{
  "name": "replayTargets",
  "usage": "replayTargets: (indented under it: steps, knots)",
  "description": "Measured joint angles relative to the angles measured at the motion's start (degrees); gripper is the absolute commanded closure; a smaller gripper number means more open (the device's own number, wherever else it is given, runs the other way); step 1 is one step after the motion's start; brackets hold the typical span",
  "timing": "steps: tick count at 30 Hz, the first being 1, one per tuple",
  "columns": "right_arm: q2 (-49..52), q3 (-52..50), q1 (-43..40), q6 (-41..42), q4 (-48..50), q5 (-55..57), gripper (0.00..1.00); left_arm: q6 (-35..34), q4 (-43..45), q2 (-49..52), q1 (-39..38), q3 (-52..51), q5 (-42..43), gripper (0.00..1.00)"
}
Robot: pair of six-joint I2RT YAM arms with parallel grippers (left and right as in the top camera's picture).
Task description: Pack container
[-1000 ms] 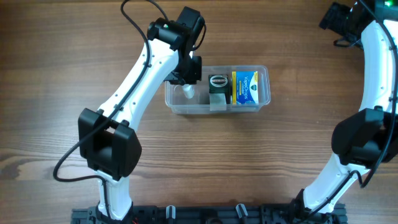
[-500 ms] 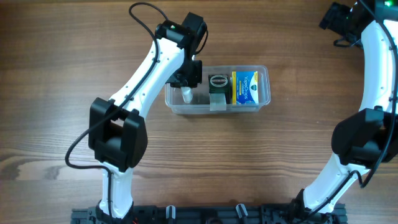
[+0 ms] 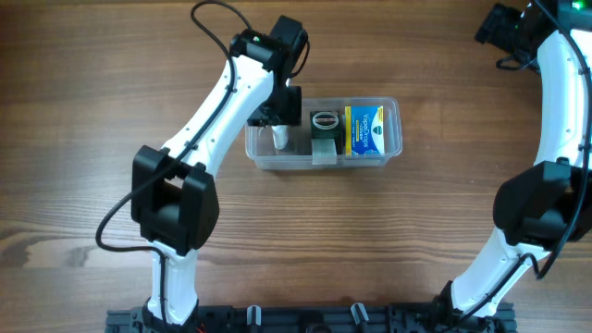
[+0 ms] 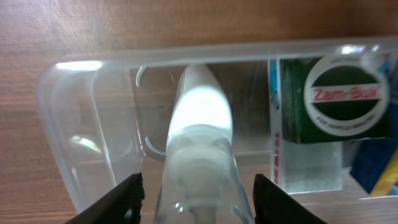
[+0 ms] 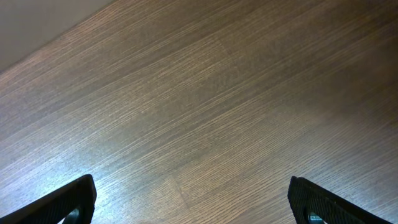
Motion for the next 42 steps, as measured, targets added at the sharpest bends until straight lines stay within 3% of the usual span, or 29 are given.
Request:
replayTargets:
  steps: [2, 4, 5, 9, 15, 30, 36, 42]
  knots:
    - [0.0, 0.0, 0.0, 0.0, 0.0, 0.0, 0.00, -0.1, 0.0, -1.5, 0.3, 2.0, 0.0, 0.29]
    - [0.0, 0.0, 0.0, 0.0, 0.0, 0.0, 0.00, -0.2, -0.4, -5.8, 0.4, 3.0, 0.0, 0.06]
    - [0.0, 0.0, 0.0, 0.0, 0.0, 0.0, 0.00, -0.1, -0.9, -7.5, 0.4, 3.2, -0.3, 0.00]
    - [0.0, 0.0, 0.0, 0.0, 0.0, 0.0, 0.00, -0.6, -6.6, -18.2, 0.9, 4.2, -3.1, 0.00]
    - [0.0, 0.0, 0.0, 0.0, 0.0, 0.0, 0.00, -0.6, -13.2, -26.3, 1.2, 4.2, -3.7, 0.00]
    - [0.0, 0.0, 0.0, 0.0, 0.0, 0.0, 0.00, -0.3, -13.6, -27.1, 1.2, 4.2, -3.9, 0.00]
    - [0.0, 0.0, 0.0, 0.0, 0.0, 0.0, 0.00, 0.3, -9.3, -27.5, 1.3, 4.2, -12.1, 0.00]
    - [0.0, 0.0, 0.0, 0.0, 0.0, 0.0, 0.00, 0.8, -7.9, -34.5, 5.7, 4.2, -14.0, 0.00]
